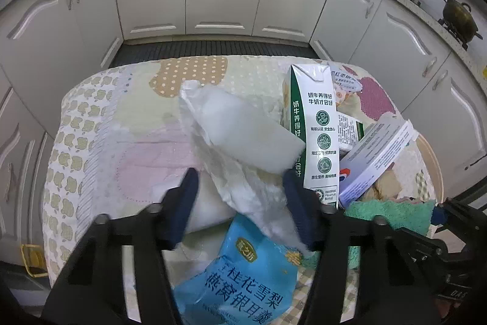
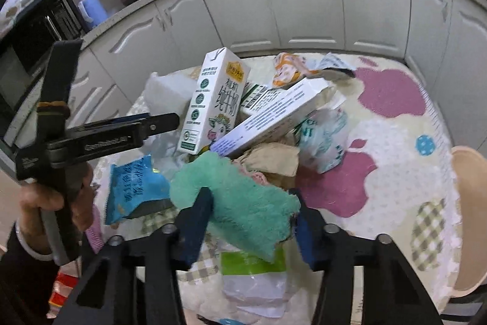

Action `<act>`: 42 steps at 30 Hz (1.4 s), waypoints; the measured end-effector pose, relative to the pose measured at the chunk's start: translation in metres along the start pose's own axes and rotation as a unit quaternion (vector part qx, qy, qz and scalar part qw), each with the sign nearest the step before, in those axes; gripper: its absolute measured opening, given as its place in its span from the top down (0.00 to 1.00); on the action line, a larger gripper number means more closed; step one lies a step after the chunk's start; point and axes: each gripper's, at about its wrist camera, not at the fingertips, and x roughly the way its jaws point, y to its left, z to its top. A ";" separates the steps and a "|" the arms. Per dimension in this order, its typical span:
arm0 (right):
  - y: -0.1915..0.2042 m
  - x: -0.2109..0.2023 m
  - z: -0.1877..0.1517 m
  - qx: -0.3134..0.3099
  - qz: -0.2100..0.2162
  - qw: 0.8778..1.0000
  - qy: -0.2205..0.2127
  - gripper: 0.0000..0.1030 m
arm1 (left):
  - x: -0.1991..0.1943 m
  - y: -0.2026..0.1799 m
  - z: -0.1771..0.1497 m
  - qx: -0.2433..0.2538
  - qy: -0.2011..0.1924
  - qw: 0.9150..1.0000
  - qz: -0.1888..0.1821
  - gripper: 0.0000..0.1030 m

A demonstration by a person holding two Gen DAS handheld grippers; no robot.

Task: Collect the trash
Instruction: 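Grasp the green cloth with the right tool while the left tool grasps the white tissue, then carry the green cloth and tissue to the beige bucket, open the right tool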

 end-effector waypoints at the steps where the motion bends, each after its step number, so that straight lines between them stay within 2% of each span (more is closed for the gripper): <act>1: 0.000 0.000 0.000 -0.001 0.003 1.000 -0.001 0.61 | 0.001 0.000 0.000 -0.001 0.002 1.000 -0.002 0.59; 3: 0.002 -0.001 -0.001 -0.009 0.006 1.000 -0.006 0.68 | 0.002 0.003 0.000 -0.003 0.003 1.000 -0.007 0.75; 4: 0.004 -0.002 -0.001 -0.013 0.008 1.000 -0.010 0.75 | 0.002 0.003 0.000 -0.004 0.003 1.000 -0.008 0.78; 8: 0.012 -0.011 -0.001 -0.034 0.019 0.999 -0.025 0.85 | -0.004 0.008 0.000 -0.007 -0.003 1.000 -0.009 0.88; 16: 0.019 -0.028 0.000 -0.043 0.035 0.997 -0.055 0.89 | -0.031 0.010 0.000 0.001 -0.027 1.000 -0.014 0.91; 25: 0.028 -0.062 0.007 -0.046 0.053 0.994 -0.089 0.90 | -0.084 0.013 0.010 -0.004 -0.072 0.997 -0.024 0.92; 35: 0.018 -0.094 0.008 -0.035 0.044 0.991 -0.122 0.90 | -0.109 -0.001 0.012 0.008 -0.089 0.995 -0.036 0.91; 42: -0.004 -0.116 0.009 -0.014 0.027 0.989 -0.148 0.90 | -0.118 -0.031 0.016 0.030 -0.096 0.993 -0.055 0.91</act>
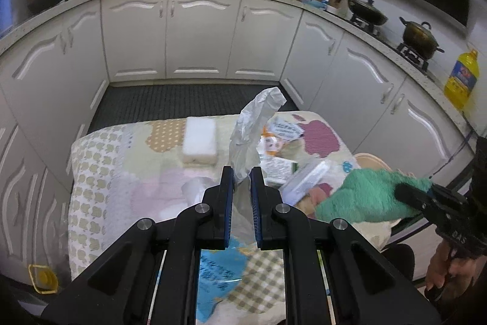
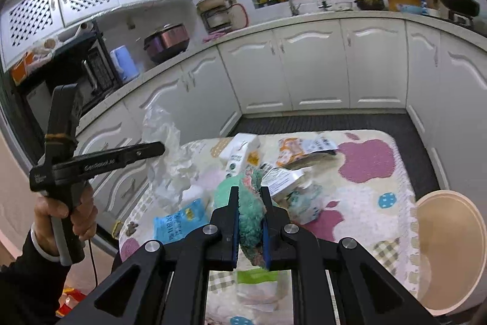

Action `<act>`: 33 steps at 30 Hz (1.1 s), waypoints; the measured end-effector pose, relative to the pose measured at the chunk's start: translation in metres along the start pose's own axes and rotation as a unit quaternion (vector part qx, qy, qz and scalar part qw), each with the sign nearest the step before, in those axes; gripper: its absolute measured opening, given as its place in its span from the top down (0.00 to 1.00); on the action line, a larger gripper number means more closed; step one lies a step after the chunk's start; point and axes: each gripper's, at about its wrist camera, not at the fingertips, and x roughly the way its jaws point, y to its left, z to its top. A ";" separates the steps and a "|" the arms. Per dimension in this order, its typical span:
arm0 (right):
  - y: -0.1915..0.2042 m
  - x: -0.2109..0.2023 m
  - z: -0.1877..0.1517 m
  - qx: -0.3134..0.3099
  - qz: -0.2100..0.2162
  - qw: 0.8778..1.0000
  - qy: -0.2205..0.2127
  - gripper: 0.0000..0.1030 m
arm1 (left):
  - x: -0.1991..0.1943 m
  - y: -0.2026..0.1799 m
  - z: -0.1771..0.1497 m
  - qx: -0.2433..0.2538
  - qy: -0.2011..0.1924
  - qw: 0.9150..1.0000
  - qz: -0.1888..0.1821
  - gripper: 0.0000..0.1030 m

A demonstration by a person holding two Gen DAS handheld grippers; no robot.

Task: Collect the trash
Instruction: 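Carry the green cloth and tissue to the beige bucket, open the right tool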

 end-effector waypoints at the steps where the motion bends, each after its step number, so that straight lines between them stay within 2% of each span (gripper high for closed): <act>1: -0.003 -0.004 0.001 0.002 -0.004 1.000 -0.004 0.90 | 0.000 -0.006 0.001 0.004 -0.001 1.000 -0.004 0.92; 10: -0.046 -0.042 0.003 0.035 -0.059 0.997 -0.035 0.90 | 0.007 -0.069 0.014 0.049 0.003 0.998 -0.049 0.92; 15: -0.081 -0.066 -0.002 0.063 -0.099 0.992 -0.046 0.90 | 0.022 -0.119 0.022 0.078 0.015 0.993 -0.083 0.91; 23: -0.144 -0.105 -0.023 0.123 -0.178 0.975 -0.056 0.90 | 0.056 -0.206 0.026 0.127 0.038 0.982 -0.137 0.91; 29: -0.185 -0.110 -0.041 0.157 -0.231 0.959 -0.033 0.90 | 0.104 -0.263 0.022 0.147 0.066 0.975 -0.150 0.91; 33: -0.206 -0.108 -0.053 0.175 -0.255 0.951 -0.018 0.90 | 0.129 -0.287 0.018 0.146 0.081 0.972 -0.165 0.92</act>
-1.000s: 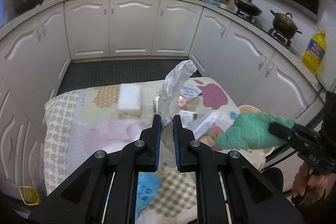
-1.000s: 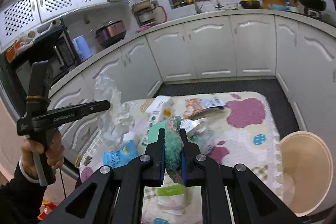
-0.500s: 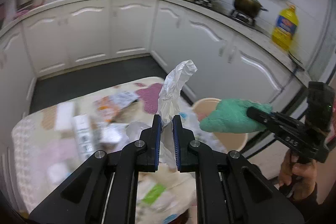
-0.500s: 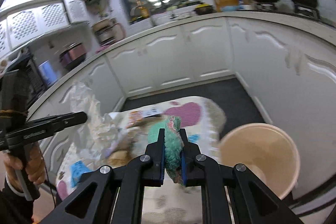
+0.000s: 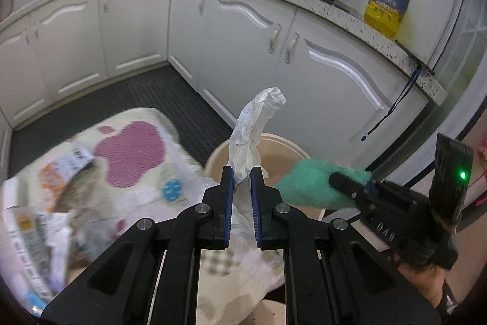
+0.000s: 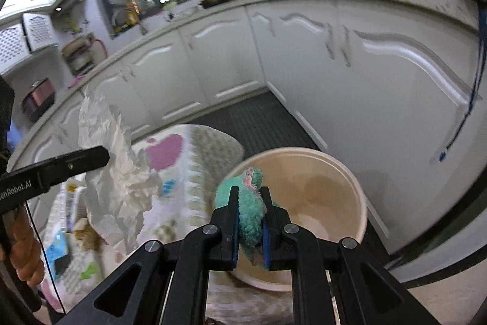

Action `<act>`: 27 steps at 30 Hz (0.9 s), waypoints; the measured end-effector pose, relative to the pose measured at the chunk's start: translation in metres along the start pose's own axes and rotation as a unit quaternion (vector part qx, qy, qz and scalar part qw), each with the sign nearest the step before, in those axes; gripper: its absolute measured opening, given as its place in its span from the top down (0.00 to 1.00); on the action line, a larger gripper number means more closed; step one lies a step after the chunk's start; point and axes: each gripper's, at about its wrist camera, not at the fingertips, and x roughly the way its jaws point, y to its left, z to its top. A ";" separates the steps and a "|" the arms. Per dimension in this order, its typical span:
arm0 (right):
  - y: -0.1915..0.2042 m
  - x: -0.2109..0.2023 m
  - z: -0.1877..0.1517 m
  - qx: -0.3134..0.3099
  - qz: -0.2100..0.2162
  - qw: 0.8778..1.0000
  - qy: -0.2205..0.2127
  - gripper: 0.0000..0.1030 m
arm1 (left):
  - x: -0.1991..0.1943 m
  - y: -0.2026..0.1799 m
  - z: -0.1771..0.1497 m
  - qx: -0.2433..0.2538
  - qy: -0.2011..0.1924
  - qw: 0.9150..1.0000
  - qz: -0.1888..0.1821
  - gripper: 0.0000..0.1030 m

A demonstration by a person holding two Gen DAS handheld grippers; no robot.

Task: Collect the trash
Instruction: 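Carry the green cloth and tissue to the beige bucket, open the right tool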

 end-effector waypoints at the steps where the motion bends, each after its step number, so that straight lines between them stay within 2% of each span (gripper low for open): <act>1: -0.007 0.004 -0.002 0.004 -0.007 1.000 0.005 0.90 | 0.011 -0.004 0.002 -0.001 0.005 1.000 -0.004 0.92; 10: -0.034 0.035 -0.014 0.020 -0.064 0.997 0.043 0.89 | 0.084 -0.015 -0.003 -0.024 0.036 0.999 -0.004 0.92; 12: -0.037 0.043 -0.017 0.026 -0.078 0.995 0.059 0.81 | 0.095 -0.014 -0.007 -0.029 0.044 0.999 -0.005 0.91; 14: -0.044 0.048 -0.018 0.040 -0.083 0.994 0.065 0.66 | 0.103 -0.013 -0.011 -0.030 0.057 0.998 -0.004 0.90; 18: -0.044 0.048 -0.019 0.045 -0.080 0.994 0.064 0.65 | 0.105 -0.012 -0.018 -0.023 0.069 0.997 0.003 0.90; 22: -0.037 0.046 -0.019 0.041 -0.071 0.995 0.061 0.65 | 0.096 -0.010 -0.020 -0.024 0.063 0.998 0.002 0.90; 27: -0.025 0.042 -0.020 0.030 -0.066 0.996 0.056 0.65 | 0.083 -0.007 -0.022 -0.021 0.052 0.998 0.020 0.90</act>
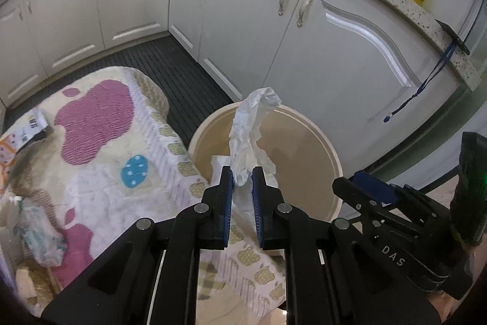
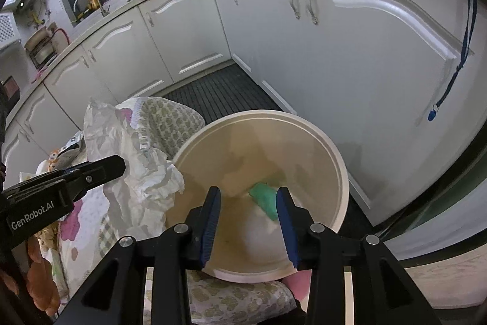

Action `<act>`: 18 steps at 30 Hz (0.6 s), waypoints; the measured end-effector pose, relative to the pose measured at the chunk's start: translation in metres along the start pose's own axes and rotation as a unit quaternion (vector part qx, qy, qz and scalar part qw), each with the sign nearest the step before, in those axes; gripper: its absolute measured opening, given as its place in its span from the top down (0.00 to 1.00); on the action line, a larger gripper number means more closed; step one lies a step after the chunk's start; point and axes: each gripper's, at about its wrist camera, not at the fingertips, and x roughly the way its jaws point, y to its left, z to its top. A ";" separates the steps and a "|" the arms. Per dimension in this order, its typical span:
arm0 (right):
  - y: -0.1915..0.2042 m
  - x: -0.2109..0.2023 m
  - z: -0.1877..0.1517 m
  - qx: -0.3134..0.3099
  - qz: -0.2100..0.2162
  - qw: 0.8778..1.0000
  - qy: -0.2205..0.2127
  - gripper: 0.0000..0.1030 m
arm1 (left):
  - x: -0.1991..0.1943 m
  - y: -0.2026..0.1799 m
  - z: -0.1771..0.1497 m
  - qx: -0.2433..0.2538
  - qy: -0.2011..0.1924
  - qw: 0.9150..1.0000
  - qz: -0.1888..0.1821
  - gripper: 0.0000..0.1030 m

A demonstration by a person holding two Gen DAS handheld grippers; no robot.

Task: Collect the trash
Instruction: 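Open the left tool to drop the white tissue into the bucket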

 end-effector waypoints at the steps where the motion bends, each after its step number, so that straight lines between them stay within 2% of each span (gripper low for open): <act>1: 0.001 -0.001 0.000 -0.001 0.001 1.000 -0.002 0.65 | -0.002 0.001 -0.001 0.000 -0.002 1.000 0.003 0.90; 18: 0.040 -0.026 -0.003 -0.026 0.019 0.999 -0.019 0.59 | -0.055 0.015 -0.020 0.007 -0.045 0.998 0.037 0.88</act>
